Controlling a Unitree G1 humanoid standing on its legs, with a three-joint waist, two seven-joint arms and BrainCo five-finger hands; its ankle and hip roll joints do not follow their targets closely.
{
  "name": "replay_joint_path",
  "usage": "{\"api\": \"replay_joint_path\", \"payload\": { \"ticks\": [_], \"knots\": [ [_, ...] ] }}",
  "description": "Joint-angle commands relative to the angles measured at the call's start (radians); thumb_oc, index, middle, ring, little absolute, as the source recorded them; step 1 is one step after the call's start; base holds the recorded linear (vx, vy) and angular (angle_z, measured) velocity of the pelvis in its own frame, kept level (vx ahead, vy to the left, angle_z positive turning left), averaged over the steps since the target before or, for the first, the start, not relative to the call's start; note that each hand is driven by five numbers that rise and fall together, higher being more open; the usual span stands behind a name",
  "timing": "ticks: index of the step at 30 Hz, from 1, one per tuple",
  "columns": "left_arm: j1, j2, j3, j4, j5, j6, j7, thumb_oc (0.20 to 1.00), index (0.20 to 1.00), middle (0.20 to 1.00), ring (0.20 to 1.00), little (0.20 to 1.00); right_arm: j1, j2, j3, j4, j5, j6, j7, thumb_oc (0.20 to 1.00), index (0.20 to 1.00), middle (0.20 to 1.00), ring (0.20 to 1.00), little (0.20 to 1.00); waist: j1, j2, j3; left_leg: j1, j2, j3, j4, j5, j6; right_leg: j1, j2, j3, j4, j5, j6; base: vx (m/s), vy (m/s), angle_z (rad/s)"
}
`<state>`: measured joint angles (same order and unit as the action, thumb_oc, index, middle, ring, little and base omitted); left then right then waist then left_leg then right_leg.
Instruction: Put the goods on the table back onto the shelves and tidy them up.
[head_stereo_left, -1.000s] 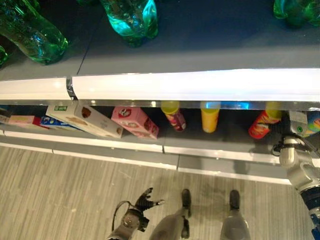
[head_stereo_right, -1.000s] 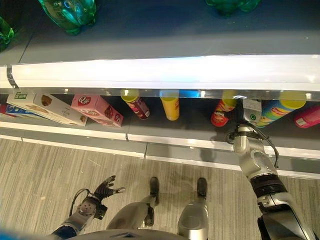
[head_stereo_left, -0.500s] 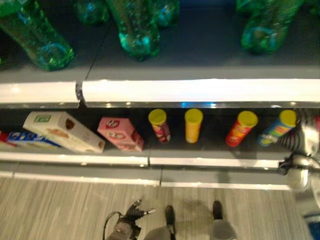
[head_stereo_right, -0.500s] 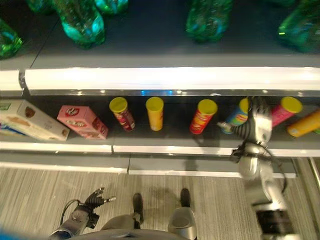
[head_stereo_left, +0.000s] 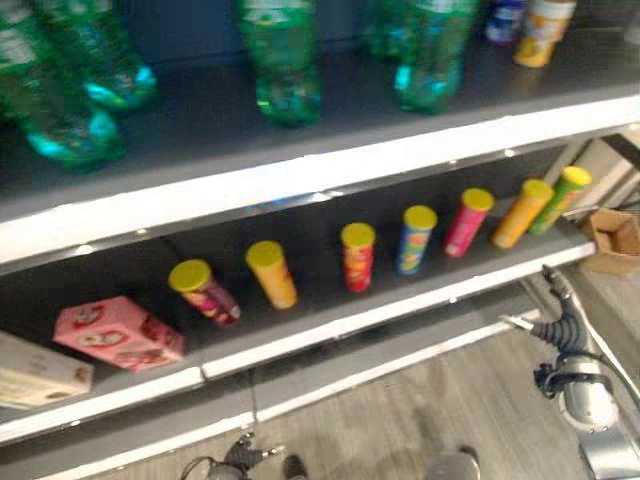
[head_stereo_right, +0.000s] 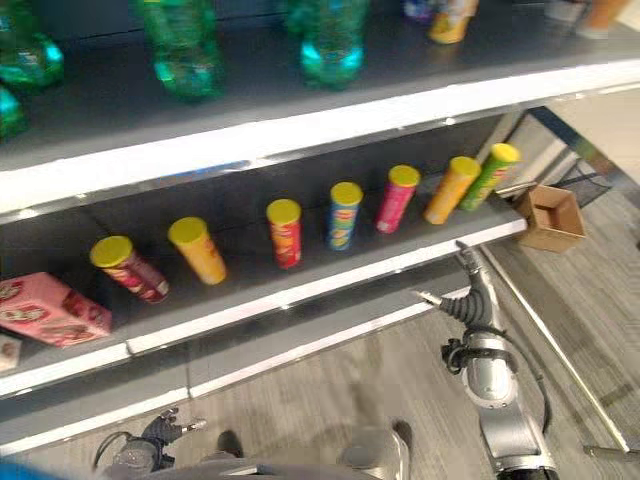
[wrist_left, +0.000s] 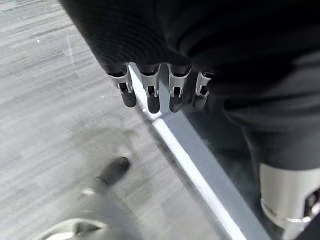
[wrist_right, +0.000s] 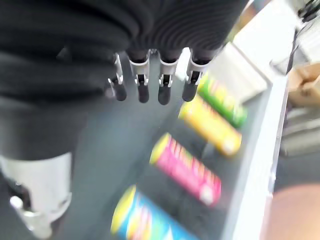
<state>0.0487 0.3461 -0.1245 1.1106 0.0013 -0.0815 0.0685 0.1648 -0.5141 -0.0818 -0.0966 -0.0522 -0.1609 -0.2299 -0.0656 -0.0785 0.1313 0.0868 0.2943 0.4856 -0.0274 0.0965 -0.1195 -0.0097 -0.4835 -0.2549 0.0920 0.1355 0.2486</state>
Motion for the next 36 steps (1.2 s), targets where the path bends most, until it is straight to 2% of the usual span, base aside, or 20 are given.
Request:
{"api": "replay_joint_path", "payload": {
  "ticks": [1, 2, 3, 5, 6, 7, 9, 10, 12, 13, 14, 16, 20, 26, 28, 29, 30, 31, 33, 36],
  "knots": [
    [-0.040, 0.021, 0.056, -0.019, -0.065, -0.026, -0.019, 1.000, 1.000, 1.000, 1.000, 1.000, -0.082, -0.138, -0.128, -0.067, 0.147, -0.089, 0.048, 1.000, 1.000, 1.000, 1.000, 1.000, 0.005, -0.022, -0.046, -0.022, 0.046, -0.005, 0.054, -0.069, -0.067, 0.020, 0.087, 0.027, -0.044, 0.057, 0.013, 0.01, -0.507, -1.32],
    [-0.031, 0.023, 0.062, -0.024, -0.072, -0.033, -0.021, 1.000, 1.000, 1.000, 1.000, 1.000, -0.096, -0.184, -0.150, -0.071, 0.191, -0.096, 0.066, 1.000, 1.000, 1.000, 1.000, 1.000, 0.008, -0.017, -0.048, -0.002, 0.091, 0.018, 0.058, -0.056, -0.088, 0.036, 0.121, 0.008, -0.068, -0.030, 0.011, -0.02, -0.570, -1.03],
    [-0.036, 0.021, 0.065, -0.031, -0.081, -0.031, -0.031, 1.000, 1.000, 1.000, 1.000, 1.000, -0.091, -0.198, -0.183, -0.090, 0.231, -0.103, 0.077, 1.000, 1.000, 1.000, 1.000, 1.000, 0.007, -0.009, -0.044, -0.017, 0.134, 0.020, 0.075, 0.010, -0.098, 0.028, 0.167, 0.005, -0.071, -0.070, -0.013, -0.05, -0.590, -0.83],
    [-0.039, 0.007, 0.065, -0.045, -0.117, -0.029, -0.041, 1.000, 1.000, 1.000, 1.000, 1.000, -0.063, -0.267, -0.273, -0.103, 0.289, -0.125, 0.066, 1.000, 1.000, 1.000, 1.000, 1.000, -0.013, 0.013, -0.038, -0.027, 0.240, 0.020, 0.145, 0.200, -0.139, 0.094, 0.290, -0.014, -0.128, -0.156, -0.076, 0.02, -0.558, -0.36],
    [-0.039, 0.006, 0.064, -0.045, -0.117, -0.029, -0.041, 1.000, 1.000, 1.000, 1.000, 1.000, -0.062, -0.268, -0.274, -0.102, 0.290, -0.126, 0.066, 1.000, 1.000, 1.000, 1.000, 1.000, -0.013, 0.017, -0.034, -0.026, 0.245, 0.016, 0.146, 0.203, -0.140, 0.099, 0.296, -0.017, -0.132, -0.155, -0.080, 0.02, -0.485, -0.29],
    [-0.043, 0.000, 0.061, -0.052, -0.117, -0.028, -0.039, 1.000, 1.000, 1.000, 1.000, 1.000, -0.072, -0.291, -0.288, -0.098, 0.289, -0.125, 0.053, 1.000, 1.000, 1.000, 1.000, 1.000, -0.015, 0.015, -0.023, -0.047, 0.269, 0.015, 0.191, 0.268, -0.142, 0.122, 0.323, -0.021, -0.158, -0.156, -0.098, -0.04, -0.326, -0.26],
    [-0.046, -0.003, 0.059, -0.056, -0.118, -0.029, -0.039, 1.000, 1.000, 1.000, 1.000, 1.000, -0.078, -0.298, -0.285, -0.089, 0.307, -0.117, 0.055, 1.000, 1.000, 1.000, 1.000, 1.000, -0.019, 0.007, -0.017, -0.059, 0.259, 0.020, 0.225, 0.243, -0.132, 0.130, 0.339, -0.009, -0.173, -0.163, -0.111, -0.09, -0.346, -0.33],
    [-0.040, -0.008, 0.056, -0.067, -0.120, -0.032, -0.042, 1.000, 1.000, 1.000, 1.000, 1.000, -0.109, -0.310, -0.263, -0.064, 0.323, -0.118, 0.049, 1.000, 1.000, 1.000, 1.000, 1.000, 0.020, -0.021, 0.005, -0.122, 0.118, -0.133, 0.265, 0.146, -0.057, 0.117, 0.352, 0.044, -0.178, -0.149, -0.134, -0.10, -0.413, -0.43],
    [-0.034, -0.013, 0.053, -0.060, -0.125, -0.040, -0.038, 1.000, 1.000, 1.000, 1.000, 1.000, -0.141, -0.319, -0.246, -0.002, 0.327, -0.107, 0.038, 1.000, 1.000, 1.000, 1.000, 1.000, 0.043, -0.045, 0.007, -0.154, -0.040, -0.260, 0.250, -0.010, -0.004, 0.113, 0.365, 0.089, -0.179, -0.154, -0.136, -0.02, -0.347, -0.96],
    [-0.035, -0.012, 0.053, -0.060, -0.125, -0.040, -0.038, 1.000, 1.000, 1.000, 1.000, 1.000, -0.143, -0.319, -0.245, -0.001, 0.327, -0.108, 0.037, 1.000, 1.000, 1.000, 1.000, 1.000, 0.042, -0.047, 0.006, -0.157, -0.042, -0.260, 0.250, -0.009, -0.002, 0.110, 0.362, 0.089, -0.179, -0.152, -0.135, 0.10, -0.180, -1.42],
    [-0.041, -0.018, 0.050, -0.045, -0.121, -0.045, -0.030, 1.000, 1.000, 1.000, 1.000, 1.000, -0.172, -0.328, -0.222, 0.044, 0.305, -0.090, 0.022, 1.000, 1.000, 1.000, 1.000, 1.000, 0.048, -0.043, 0.006, -0.160, -0.137, -0.269, 0.209, -0.082, 0.028, 0.115, 0.387, 0.124, -0.179, -0.153, -0.139, 0.12, -0.145, -1.06],
    [-0.048, -0.022, 0.042, -0.033, -0.111, -0.042, -0.027, 1.000, 1.000, 1.000, 1.000, 1.000, -0.182, -0.323, -0.214, 0.073, 0.297, -0.079, 0.008, 1.000, 1.000, 1.000, 1.000, 1.000, 0.054, -0.032, -0.003, -0.193, -0.182, -0.254, 0.155, -0.056, 0.038, 0.110, 0.403, 0.140, -0.179, -0.156, -0.136, 0.15, -0.122, -0.71],
    [-0.056, -0.018, 0.060, -0.019, -0.100, -0.034, -0.017, 1.000, 1.000, 1.000, 1.000, 1.000, -0.179, -0.319, -0.226, 0.118, 0.243, -0.041, -0.033, 1.000, 1.000, 1.000, 1.000, 1.000, 0.067, 0.001, 0.005, -0.284, -0.214, -0.159, 0.068, 0.032, 0.024, 0.147, 0.461, 0.140, -0.179, -0.182, -0.151, 0.14, -0.075, -0.36],
    [-0.035, -0.029, 0.081, 0.004, -0.094, -0.028, -0.009, 1.000, 1.000, 1.000, 1.000, 1.000, -0.162, -0.287, -0.247, 0.155, 0.170, -0.013, -0.073, 1.000, 1.000, 1.000, 1.000, 1.000, 0.073, 0.017, -0.010, -0.197, -0.235, -0.158, -0.010, 0.034, 0.051, 0.188, 0.471, 0.148, -0.157, -0.219, -0.153, 0.18, 0.060, 0.06],
    [-0.018, -0.036, 0.084, 0.014, -0.103, -0.025, -0.001, 1.000, 1.000, 1.000, 1.000, 1.000, -0.174, -0.261, -0.245, 0.214, 0.160, -0.001, -0.099, 1.000, 1.000, 1.000, 1.000, 1.000, 0.080, 0.016, -0.032, -0.141, -0.254, -0.173, -0.050, 0.018, 0.071, 0.178, 0.453, 0.141, -0.029, -0.255, -0.143, 0.25, 0.166, -0.10],
    [-0.016, -0.038, 0.078, 0.014, -0.105, -0.023, -0.002, 1.000, 1.000, 1.000, 1.000, 1.000, -0.179, -0.243, -0.255, 0.227, 0.153, 0.005, -0.108, 1.000, 1.000, 1.000, 1.000, 1.000, 0.072, 0.022, -0.023, -0.100, -0.260, -0.177, -0.059, -0.009, 0.095, 0.110, 0.428, 0.124, 0.165, -0.239, -0.100, 0.14, 0.136, -0.16],
    [-0.017, -0.038, 0.078, 0.014, -0.105, -0.023, -0.002, 1.000, 1.000, 1.000, 1.000, 1.000, -0.179, -0.244, -0.256, 0.226, 0.153, 0.005, -0.108, 1.000, 1.000, 1.000, 1.000, 1.000, 0.075, 0.025, -0.027, -0.106, -0.256, -0.174, -0.060, -0.006, 0.095, 0.100, 0.430, 0.127, 0.170, -0.237, -0.102, 0.09, 0.133, -0.25],
    [-0.024, -0.037, 0.073, 0.021, -0.100, -0.021, 0.002, 1.000, 1.000, 1.000, 1.000, 1.000, -0.179, -0.232, -0.276, 0.243, 0.151, 0.007, -0.134, 1.000, 1.000, 1.000, 1.000, 1.000, 0.059, 0.024, -0.013, -0.082, -0.261, -0.186, -0.060, -0.017, 0.107, 0.048, 0.412, 0.131, 0.286, -0.200, -0.063, 0.01, 0.055, -0.21],
    [-0.030, -0.031, 0.071, 0.022, -0.098, -0.015, 0.007, 1.000, 1.000, 1.000, 1.000, 1.000, -0.164, -0.212, -0.289, 0.258, 0.136, 0.015, -0.148, 1.000, 1.000, 1.000, 1.000, 1.000, 0.047, 0.026, -0.003, -0.051, -0.254, -0.200, -0.060, -0.038, 0.113, -0.029, 0.365, 0.112, 0.410, -0.172, -0.051, 0.06, 0.036, 0.08],
    [-0.036, -0.030, 0.062, 0.019, -0.088, -0.018, 0.006, 1.000, 1.000, 1.000, 1.000, 1.000, -0.136, -0.207, -0.350, 0.279, 0.107, 0.028, -0.182, 1.000, 1.000, 1.000, 1.000, 1.000, 0.047, 0.036, -0.013, -0.046, -0.239, -0.228, -0.060, -0.070, 0.099, -0.045, 0.239, 0.058, 0.311, -0.176, -0.081, 0.08, -0.079, 0.29]
  ]
}}
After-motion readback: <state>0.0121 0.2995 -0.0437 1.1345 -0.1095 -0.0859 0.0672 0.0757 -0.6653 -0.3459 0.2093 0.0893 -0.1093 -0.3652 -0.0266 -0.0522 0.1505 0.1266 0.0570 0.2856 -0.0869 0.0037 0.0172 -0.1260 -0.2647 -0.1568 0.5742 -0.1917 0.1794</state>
